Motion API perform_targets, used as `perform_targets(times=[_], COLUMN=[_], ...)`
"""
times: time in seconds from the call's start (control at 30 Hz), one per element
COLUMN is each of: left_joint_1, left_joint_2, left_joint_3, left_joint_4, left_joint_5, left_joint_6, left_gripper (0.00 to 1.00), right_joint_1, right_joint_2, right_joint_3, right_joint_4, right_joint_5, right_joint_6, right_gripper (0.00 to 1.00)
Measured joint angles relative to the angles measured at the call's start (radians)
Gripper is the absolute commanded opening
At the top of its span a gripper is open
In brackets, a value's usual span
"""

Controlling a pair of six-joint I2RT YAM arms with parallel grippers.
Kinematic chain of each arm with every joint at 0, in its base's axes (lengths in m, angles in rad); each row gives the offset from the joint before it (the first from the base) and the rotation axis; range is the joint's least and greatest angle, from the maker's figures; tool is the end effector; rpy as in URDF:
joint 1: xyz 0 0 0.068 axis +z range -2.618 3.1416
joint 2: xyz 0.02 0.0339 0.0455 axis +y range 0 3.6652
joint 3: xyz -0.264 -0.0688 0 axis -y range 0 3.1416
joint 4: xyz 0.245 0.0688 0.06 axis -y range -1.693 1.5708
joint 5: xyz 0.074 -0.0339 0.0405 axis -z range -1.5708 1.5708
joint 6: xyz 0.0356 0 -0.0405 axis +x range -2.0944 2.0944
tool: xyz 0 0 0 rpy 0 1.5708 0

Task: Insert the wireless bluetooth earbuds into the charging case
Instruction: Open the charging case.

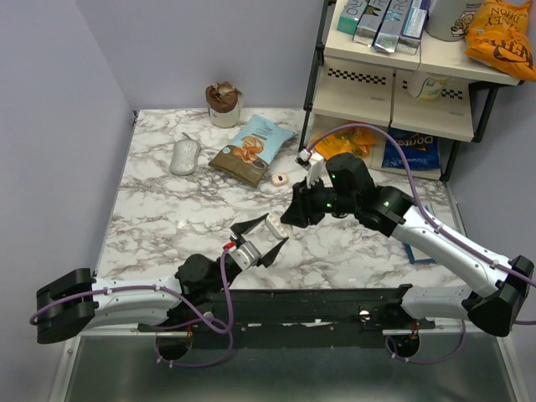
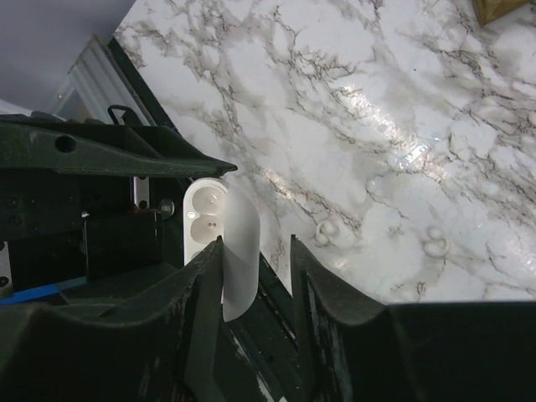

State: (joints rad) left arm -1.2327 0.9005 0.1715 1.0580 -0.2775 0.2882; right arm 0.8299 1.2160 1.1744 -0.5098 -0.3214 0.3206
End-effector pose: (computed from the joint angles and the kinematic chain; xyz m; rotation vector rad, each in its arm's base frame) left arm 0.0693 -0.1676 0.2369 0.6887 1.0801 -0.6432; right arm 0.1722 0.2049 0.3544 -0.7660 2.1315 0.9928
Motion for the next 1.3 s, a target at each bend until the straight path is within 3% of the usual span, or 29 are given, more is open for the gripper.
perform_targets(times=[0.2,0.3,0.33,0.4,0.43,0.57,0.67,0.77,0.97,1.17,1.27,1.3], left_joint_1=[0.000,0.000,-0.001,-0.003,-0.005,-0.006,-0.007,-0.009,-0.005,0.018,0.068,0.097], left_joint_2=[-0.001,-0.001,-0.001,-0.001,0.000,0.009,0.012,0.012,-0.008,-0.048,-0.097,-0.119], left_joint_3=[0.000,0.000,0.000,0.000,0.000,0.010,0.038,0.088,0.140,0.196,0.237,0.247], left_joint_4=[-0.002,0.000,0.000,0.003,0.005,-0.001,-0.049,-0.117,-0.241,-0.374,-0.481,-0.504], left_joint_5=[-0.002,-0.004,-0.004,-0.006,-0.008,-0.029,-0.053,-0.082,-0.140,-0.136,-0.051,0.043], left_joint_6=[0.001,0.002,0.002,0.003,0.003,-0.006,-0.020,-0.032,-0.060,-0.087,-0.140,-0.190], left_gripper=[0.00,0.00,0.00,0.03,0.07,0.56,0.76,0.89,0.99,0.99,0.99,0.99], right_joint_1=[0.000,0.000,0.000,-0.001,-0.001,-0.001,-0.001,0.000,0.000,0.010,0.038,0.048], right_joint_2=[0.012,0.013,0.014,0.015,0.015,0.014,0.014,0.011,-0.016,-0.040,-0.060,-0.074], right_joint_3=[0.000,0.000,0.000,0.000,0.000,0.001,0.012,0.042,0.112,0.133,0.127,0.111], right_joint_4=[0.002,0.003,0.002,0.000,-0.003,-0.009,-0.021,-0.043,-0.081,-0.092,-0.087,-0.074], right_joint_5=[-0.022,-0.029,-0.031,-0.030,-0.029,-0.019,0.002,0.031,0.074,0.097,0.155,0.181], right_joint_6=[-0.006,-0.010,-0.010,-0.016,-0.018,-0.036,-0.060,-0.087,-0.159,-0.219,-0.269,-0.293], right_gripper=[0.26,0.12,0.03,0.01,0.01,0.01,0.01,0.01,0.01,0.01,0.01,0.01])
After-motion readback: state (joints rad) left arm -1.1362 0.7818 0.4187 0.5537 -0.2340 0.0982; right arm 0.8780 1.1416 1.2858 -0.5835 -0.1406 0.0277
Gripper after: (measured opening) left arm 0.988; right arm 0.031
